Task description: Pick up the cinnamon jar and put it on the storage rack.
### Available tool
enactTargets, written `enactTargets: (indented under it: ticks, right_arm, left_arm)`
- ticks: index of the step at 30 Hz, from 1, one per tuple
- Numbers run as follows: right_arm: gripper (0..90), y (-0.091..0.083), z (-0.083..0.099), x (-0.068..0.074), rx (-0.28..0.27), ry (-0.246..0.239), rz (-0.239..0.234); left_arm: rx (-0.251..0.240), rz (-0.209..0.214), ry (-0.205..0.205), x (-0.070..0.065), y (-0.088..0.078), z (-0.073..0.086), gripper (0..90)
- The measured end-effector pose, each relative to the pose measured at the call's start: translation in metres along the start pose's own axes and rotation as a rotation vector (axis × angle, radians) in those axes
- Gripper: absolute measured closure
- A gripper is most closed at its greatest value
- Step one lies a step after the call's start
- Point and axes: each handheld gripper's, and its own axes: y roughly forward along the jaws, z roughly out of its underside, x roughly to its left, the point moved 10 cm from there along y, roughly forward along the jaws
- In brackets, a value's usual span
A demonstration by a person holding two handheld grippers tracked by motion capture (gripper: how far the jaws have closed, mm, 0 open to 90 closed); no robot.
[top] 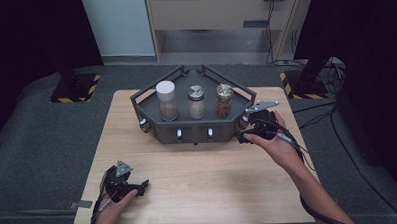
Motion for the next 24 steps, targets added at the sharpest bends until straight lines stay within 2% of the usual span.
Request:
enactTargets:
  ticks: [12,24]
  right_arm:
    - [4.9,0.0,0.018,0.003,0.026,-0.015,-0.005]
    - [4.8,-0.001,0.033,0.011,0.034,-0.016,-0.031]
  left_arm:
    - [0.0,0.0,0.0,0.0,0.0,0.0,0.0]
    - [0.0,0.0,0.0,0.0,0.0,0.0,0.0]
